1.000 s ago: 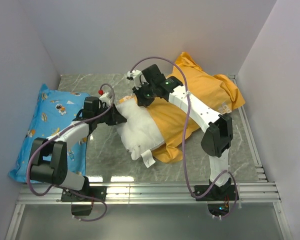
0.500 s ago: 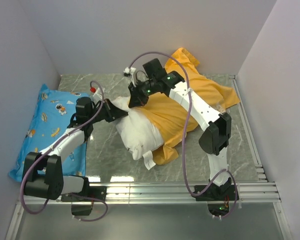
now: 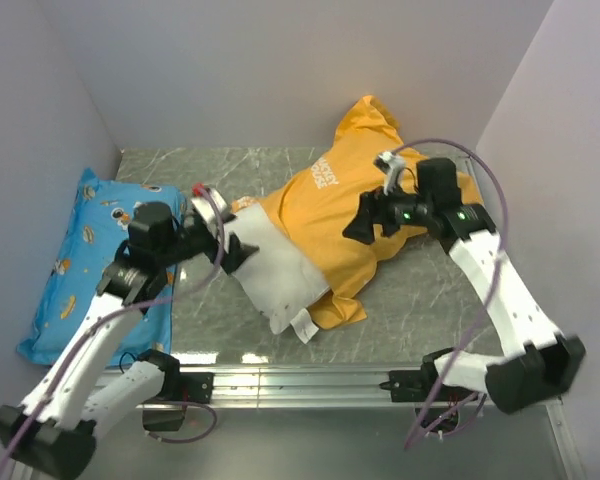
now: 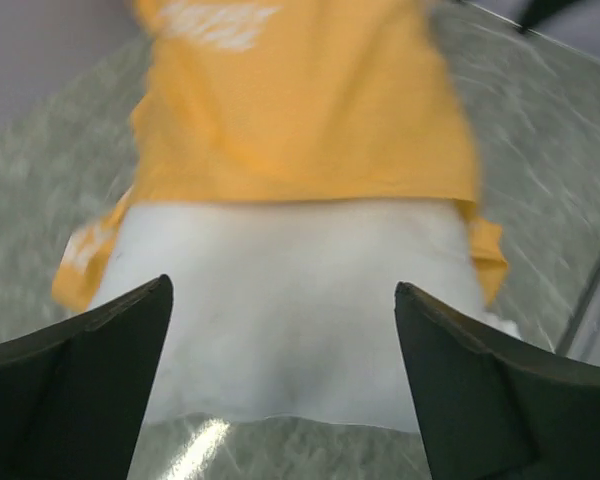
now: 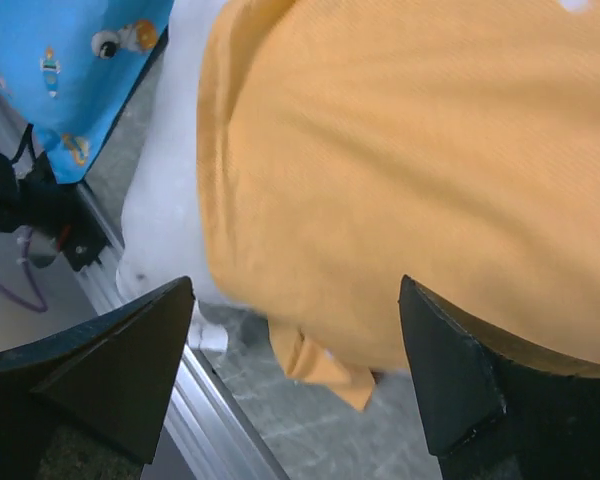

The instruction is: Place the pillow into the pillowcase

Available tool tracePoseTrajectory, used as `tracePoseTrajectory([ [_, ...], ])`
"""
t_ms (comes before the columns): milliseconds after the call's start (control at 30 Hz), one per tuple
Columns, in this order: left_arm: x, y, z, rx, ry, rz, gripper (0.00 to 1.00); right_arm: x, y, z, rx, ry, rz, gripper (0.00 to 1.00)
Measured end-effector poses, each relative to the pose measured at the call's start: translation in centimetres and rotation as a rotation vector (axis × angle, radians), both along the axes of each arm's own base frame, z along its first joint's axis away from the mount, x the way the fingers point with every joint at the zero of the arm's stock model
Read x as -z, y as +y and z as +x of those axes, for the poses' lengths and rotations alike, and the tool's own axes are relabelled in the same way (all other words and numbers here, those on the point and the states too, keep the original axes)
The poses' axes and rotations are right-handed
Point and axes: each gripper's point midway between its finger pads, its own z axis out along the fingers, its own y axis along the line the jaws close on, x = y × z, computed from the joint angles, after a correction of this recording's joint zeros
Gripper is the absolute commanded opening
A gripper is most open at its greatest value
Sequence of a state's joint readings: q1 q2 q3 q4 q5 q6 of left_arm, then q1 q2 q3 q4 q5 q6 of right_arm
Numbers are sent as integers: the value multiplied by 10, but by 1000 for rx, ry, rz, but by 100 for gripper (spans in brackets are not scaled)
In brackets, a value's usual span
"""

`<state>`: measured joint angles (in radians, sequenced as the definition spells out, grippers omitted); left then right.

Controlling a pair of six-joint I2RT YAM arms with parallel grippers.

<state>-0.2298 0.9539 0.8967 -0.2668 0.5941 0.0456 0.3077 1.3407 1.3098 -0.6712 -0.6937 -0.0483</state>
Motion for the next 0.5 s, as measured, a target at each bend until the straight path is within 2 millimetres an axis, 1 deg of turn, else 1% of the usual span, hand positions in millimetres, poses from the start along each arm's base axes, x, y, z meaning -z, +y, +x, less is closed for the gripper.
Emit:
tracePoseTrajectory([
  [33, -11, -14, -17, 69, -80, 37, 99, -5, -13, -6, 50, -23, 5, 90],
  [67, -16, -28, -35, 139, -132, 60, 99, -5, -18, -14, 68, -23, 10, 90],
  [100, -16, -45, -53, 205, -176, 84, 99, -3, -22, -26, 81, -18, 23, 90],
  [133, -9, -59, -68, 265, -193, 107, 99, 6, -23, -35, 89, 3, 33, 90],
  [167, 5, -73, -81, 319, -189, 138, 99, 22, -26, -43, 106, 53, 36, 90],
  [200, 24, -85, -91, 351, -169, 183, 99, 44, -31, -47, 138, 122, 31, 90],
  [267, 66, -104, -103, 397, -120, 294, 99, 86, -43, -56, 210, 265, 14, 90],
  [333, 115, -119, -105, 405, -64, 440, 98, 133, -54, -71, 283, 440, -13, 90],
  [367, 133, -121, -105, 403, -43, 492, 77, 148, -58, -80, 311, 499, -28, 90],
  [400, 158, -124, -98, 382, -17, 564, 63, 156, -60, -85, 322, 529, -38, 91],
  [467, 176, -126, -89, 347, 28, 603, 35, 165, -61, -92, 341, 566, -45, 91],
  [500, 180, -128, -82, 324, 52, 601, 20, 166, -61, -91, 343, 562, -46, 92],
])
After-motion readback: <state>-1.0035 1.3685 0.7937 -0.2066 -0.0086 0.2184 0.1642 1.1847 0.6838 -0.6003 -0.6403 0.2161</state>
